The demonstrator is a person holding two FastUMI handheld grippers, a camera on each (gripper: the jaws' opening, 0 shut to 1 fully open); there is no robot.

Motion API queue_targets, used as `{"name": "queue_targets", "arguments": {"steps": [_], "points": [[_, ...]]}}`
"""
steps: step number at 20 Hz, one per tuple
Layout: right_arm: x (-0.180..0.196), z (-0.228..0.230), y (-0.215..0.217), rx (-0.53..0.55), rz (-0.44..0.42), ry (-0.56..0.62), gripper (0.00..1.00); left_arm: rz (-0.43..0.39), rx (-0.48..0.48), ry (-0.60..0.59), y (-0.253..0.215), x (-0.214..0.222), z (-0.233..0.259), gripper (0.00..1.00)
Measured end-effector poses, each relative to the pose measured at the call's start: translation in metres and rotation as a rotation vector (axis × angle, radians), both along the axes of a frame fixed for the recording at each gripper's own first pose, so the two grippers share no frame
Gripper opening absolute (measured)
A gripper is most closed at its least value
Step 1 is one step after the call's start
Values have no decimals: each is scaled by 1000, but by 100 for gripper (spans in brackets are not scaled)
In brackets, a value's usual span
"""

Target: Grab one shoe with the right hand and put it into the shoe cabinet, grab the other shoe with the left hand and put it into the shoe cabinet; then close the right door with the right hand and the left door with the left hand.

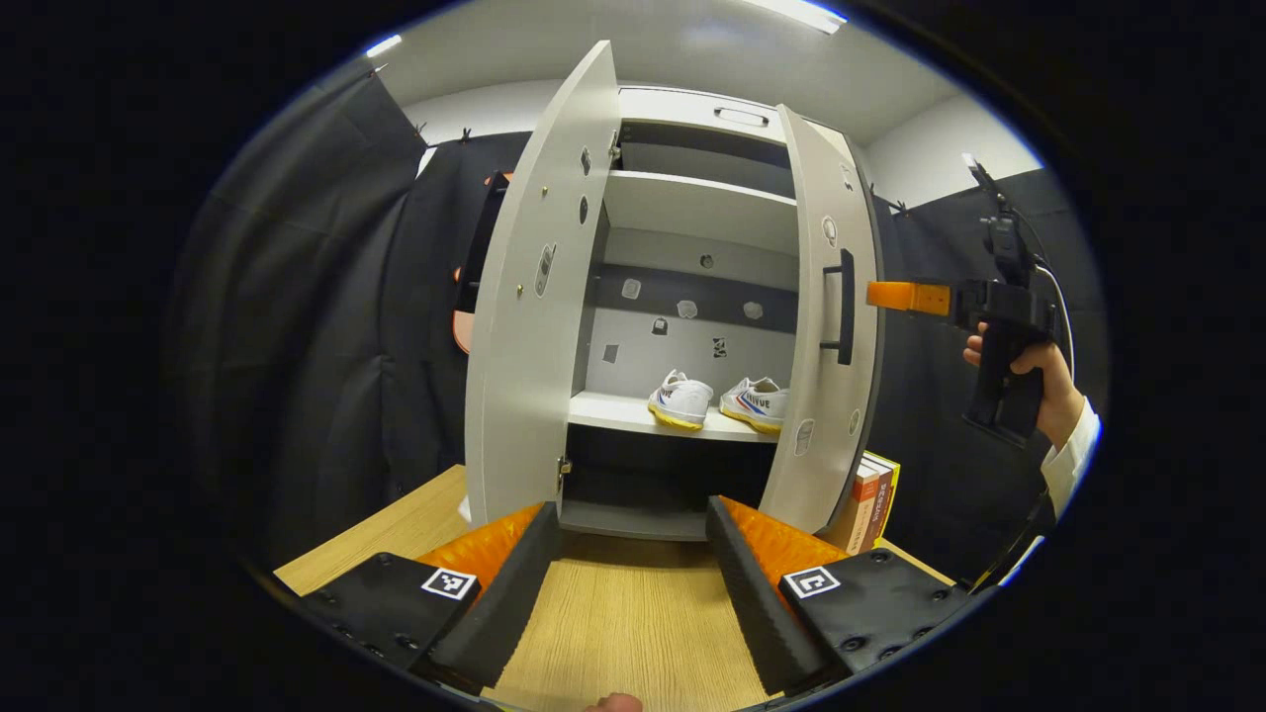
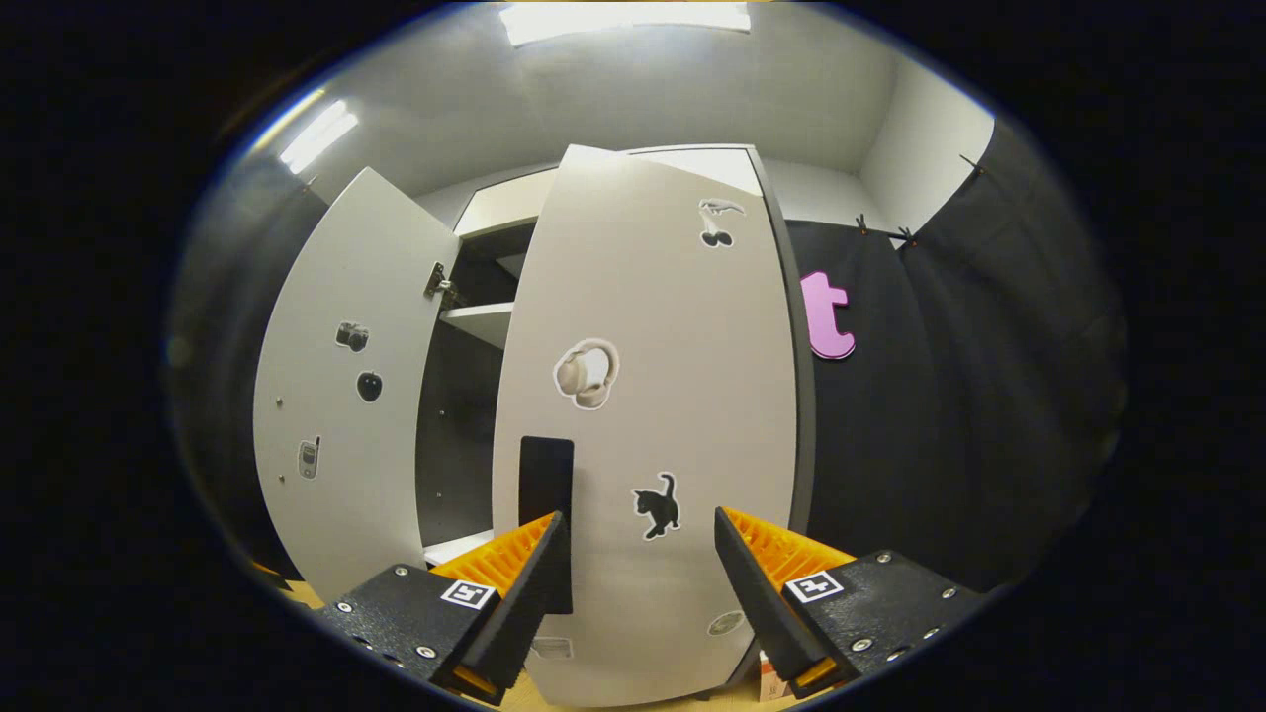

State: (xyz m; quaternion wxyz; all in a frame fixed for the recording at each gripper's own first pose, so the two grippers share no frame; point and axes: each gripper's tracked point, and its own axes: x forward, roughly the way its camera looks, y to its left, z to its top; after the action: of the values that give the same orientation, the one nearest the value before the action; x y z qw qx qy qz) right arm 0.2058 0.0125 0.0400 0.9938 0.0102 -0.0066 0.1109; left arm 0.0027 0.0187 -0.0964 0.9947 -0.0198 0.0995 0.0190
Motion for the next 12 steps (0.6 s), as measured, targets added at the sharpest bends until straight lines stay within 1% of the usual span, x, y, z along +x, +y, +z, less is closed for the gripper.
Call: {"name": "queue_targets", "arguments": {"steps": [1,2,3,9,12], "points": [[2,1,3,4,0,-8,91,2,0,2,1,1,-1,97],[9,2,2,-3,-13,-11,89,5,0,3,3,1,-1,97],[11,1,1,-6,-21,-12,91,6,-3,3,3,1,-1,97],[39,-7,16,41,-14,51,91,7,-4,6,9,4,-3,97],[53,-9,22,29,-17,64,91,14,-10,12,13,4,-6,97]]}}
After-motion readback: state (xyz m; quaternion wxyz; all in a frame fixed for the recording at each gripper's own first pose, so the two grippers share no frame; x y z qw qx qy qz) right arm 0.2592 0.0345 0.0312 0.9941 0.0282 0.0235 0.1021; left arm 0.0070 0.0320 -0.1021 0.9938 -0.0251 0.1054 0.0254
